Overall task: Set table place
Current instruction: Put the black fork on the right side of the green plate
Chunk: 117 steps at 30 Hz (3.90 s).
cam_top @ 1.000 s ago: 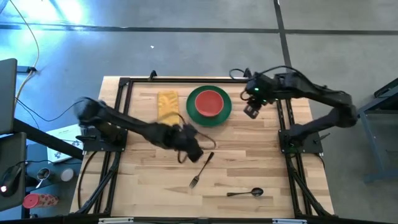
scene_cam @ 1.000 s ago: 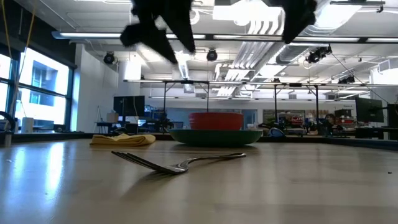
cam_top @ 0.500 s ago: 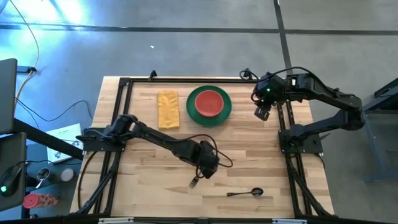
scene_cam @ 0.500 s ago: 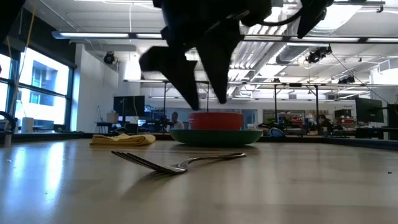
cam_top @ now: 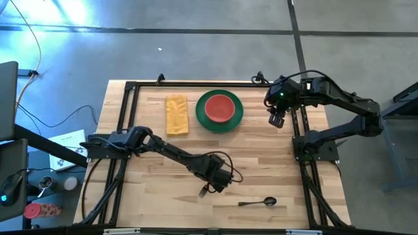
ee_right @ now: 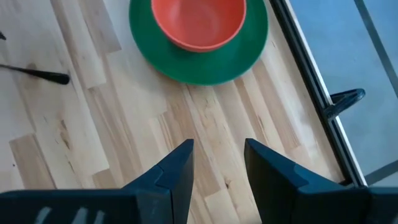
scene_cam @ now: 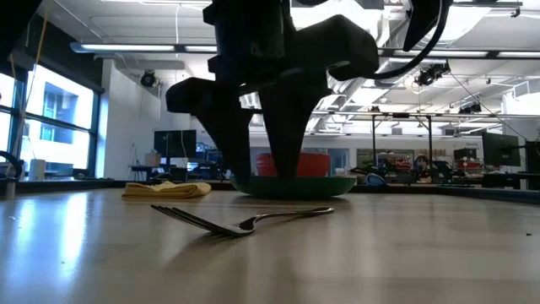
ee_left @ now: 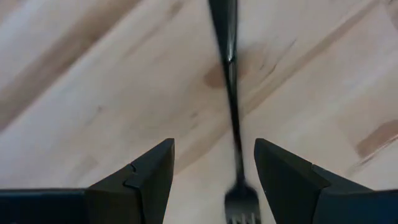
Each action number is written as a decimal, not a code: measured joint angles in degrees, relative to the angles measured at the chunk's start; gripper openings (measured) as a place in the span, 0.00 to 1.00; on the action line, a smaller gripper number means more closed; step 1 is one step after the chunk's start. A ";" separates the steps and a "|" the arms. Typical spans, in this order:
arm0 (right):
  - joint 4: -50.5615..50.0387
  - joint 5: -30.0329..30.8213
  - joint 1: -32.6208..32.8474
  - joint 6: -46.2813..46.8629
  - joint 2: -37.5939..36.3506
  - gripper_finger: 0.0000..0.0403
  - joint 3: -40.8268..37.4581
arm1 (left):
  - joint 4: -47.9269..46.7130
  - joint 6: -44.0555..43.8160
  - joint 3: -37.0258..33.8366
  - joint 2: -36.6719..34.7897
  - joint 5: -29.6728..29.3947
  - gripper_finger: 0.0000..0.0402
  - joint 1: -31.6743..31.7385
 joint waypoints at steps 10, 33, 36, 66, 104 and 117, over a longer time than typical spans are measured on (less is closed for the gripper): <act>-0.01 -1.95 0.00 -1.04 0.00 0.33 0.02 | 4.98 -3.50 0.08 1.75 0.53 0.53 -1.14; 4.59 -3.61 0.00 -0.71 -3.04 0.33 0.15 | -16.05 4.95 13.36 5.01 -3.45 0.01 -0.98; 9.41 -5.52 0.00 -0.96 -4.02 0.33 0.15 | -30.58 6.11 22.95 4.97 -11.21 0.01 -1.07; 15.10 -68.04 0.76 -9.32 32.52 0.27 0.54 | -29.76 49.61 26.07 -2.84 -19.79 0.00 -2.14; 17.84 -29.73 -4.05 -8.53 37.28 0.00 4.83 | -25.30 47.21 28.79 -11.69 -34.97 0.36 -4.06; 27.05 -10.86 -16.49 22.67 3.03 0.00 -21.50 | -29.62 37.51 26.99 -22.88 -56.34 0.42 0.07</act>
